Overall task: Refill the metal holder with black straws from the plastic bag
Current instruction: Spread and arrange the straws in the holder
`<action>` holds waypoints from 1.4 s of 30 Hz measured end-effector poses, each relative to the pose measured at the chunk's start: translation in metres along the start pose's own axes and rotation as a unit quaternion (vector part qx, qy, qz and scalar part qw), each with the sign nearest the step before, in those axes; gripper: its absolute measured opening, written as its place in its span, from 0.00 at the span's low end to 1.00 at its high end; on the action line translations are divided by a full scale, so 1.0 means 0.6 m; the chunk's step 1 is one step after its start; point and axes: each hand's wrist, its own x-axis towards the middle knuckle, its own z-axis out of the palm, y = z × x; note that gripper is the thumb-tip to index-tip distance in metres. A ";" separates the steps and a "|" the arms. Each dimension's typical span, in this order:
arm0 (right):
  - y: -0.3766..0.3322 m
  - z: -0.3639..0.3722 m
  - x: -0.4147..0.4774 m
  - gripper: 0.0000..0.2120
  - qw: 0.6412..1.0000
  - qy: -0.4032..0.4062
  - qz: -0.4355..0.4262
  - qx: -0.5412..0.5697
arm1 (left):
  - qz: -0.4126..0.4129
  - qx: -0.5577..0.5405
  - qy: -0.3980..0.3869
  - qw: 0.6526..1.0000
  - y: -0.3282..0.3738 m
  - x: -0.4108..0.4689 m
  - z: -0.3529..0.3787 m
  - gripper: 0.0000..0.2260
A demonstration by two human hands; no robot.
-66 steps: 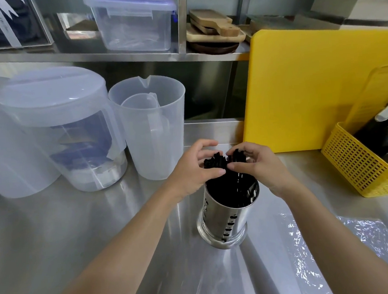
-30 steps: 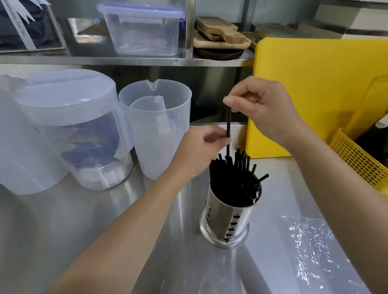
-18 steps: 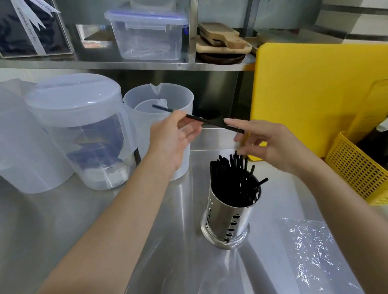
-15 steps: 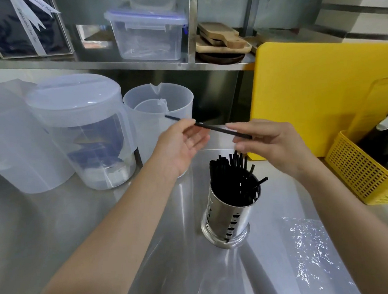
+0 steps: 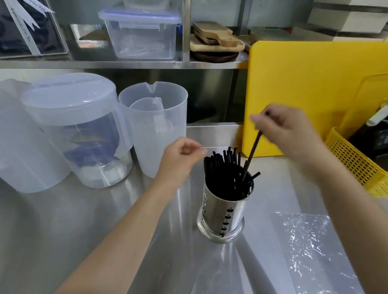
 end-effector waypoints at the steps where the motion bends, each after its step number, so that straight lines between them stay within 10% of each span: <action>1: 0.010 0.012 -0.003 0.13 0.997 -0.060 0.026 -0.033 | 0.015 0.028 -0.033 0.999 -0.009 -0.002 0.004 0.06; 6: 0.064 0.058 -0.010 0.05 0.946 -0.235 0.080 -0.209 | 0.041 0.146 -0.093 0.984 -0.036 -0.003 0.018 0.17; 11: 0.070 0.091 -0.017 0.13 0.944 -0.132 -0.049 -0.298 | 0.043 0.137 -0.084 0.986 -0.046 0.002 0.021 0.17; 42: 0.054 0.106 -0.015 0.10 0.979 -0.147 -0.002 -0.139 | 0.085 0.176 -0.027 0.980 -0.026 -0.003 0.023 0.05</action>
